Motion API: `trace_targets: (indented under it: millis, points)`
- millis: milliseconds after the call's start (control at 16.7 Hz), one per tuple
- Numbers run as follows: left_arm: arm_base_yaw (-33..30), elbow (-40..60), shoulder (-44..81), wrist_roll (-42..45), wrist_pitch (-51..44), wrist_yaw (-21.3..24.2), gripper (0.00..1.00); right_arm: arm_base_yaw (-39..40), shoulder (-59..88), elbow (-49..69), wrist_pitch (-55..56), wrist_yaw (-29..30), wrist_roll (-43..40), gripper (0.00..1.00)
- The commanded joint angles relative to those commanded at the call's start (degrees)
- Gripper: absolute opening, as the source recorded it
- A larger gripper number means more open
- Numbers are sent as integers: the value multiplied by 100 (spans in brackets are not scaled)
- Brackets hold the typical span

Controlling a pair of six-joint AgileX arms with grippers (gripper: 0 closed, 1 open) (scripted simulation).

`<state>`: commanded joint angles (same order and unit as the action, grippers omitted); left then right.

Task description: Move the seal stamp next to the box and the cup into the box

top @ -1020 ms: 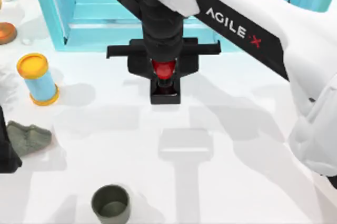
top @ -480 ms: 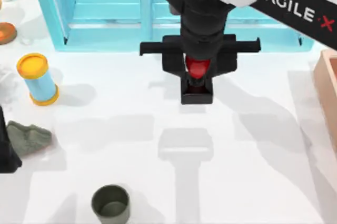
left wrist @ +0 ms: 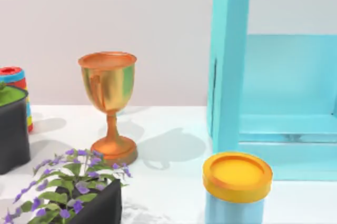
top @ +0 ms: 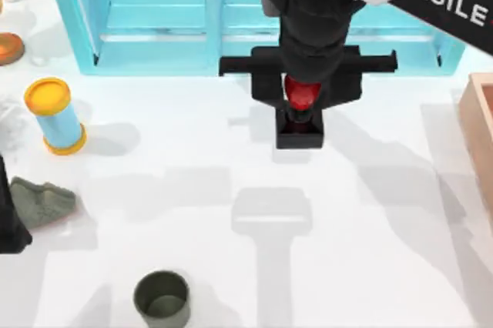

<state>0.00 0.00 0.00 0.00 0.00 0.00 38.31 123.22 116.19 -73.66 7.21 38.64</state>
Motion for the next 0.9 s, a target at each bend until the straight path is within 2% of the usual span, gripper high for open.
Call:
trace_targets:
  millis: [900]
  points:
    - [0, 0, 0, 0, 0, 0, 100, -1140, -3484, -4036, 632, -280, -1175, 0]
